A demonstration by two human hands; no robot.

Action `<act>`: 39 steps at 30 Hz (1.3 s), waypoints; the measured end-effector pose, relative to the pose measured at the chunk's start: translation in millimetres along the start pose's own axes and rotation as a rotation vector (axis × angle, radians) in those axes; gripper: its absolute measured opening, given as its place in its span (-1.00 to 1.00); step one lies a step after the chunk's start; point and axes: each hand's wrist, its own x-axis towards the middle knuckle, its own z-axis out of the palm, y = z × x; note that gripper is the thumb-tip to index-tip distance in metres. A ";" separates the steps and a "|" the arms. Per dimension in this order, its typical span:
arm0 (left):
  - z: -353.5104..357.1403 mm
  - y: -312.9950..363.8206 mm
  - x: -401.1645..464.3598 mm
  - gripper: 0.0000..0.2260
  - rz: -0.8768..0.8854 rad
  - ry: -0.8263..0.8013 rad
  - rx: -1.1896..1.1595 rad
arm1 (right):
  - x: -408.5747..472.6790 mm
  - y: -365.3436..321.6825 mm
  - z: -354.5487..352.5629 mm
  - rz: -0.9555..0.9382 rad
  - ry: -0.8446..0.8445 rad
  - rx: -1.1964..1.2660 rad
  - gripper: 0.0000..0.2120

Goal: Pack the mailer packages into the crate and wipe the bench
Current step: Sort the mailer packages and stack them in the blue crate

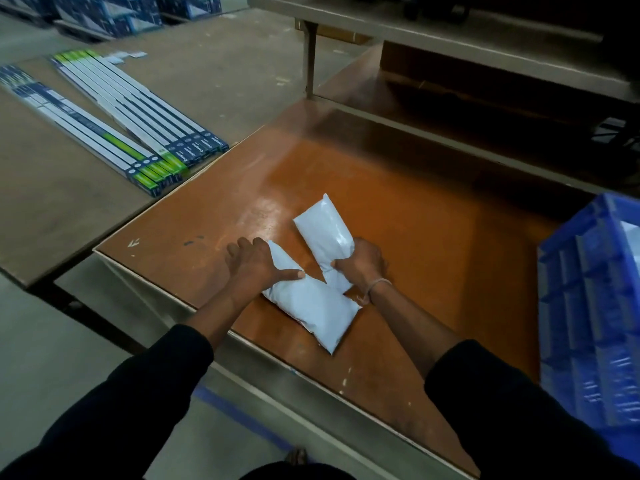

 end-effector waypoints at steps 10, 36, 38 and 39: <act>-15.3 34.7 22.4 -0.11 0.260 -0.237 -0.350 | -0.4 22.9 -86.7 0.149 -0.111 0.699 -0.82; -18.6 255.4 -41.8 -0.59 0.352 -0.773 -1.615 | -53.2 115.0 -215.7 0.118 0.161 0.830 -0.75; -22.0 274.9 -54.2 -0.61 0.417 -0.770 -1.585 | -55.4 119.3 -230.5 0.092 0.207 0.747 -0.75; -23.3 284.4 -59.1 -0.59 0.444 -0.761 -1.567 | -58.2 120.9 -238.6 0.087 0.214 0.709 -0.74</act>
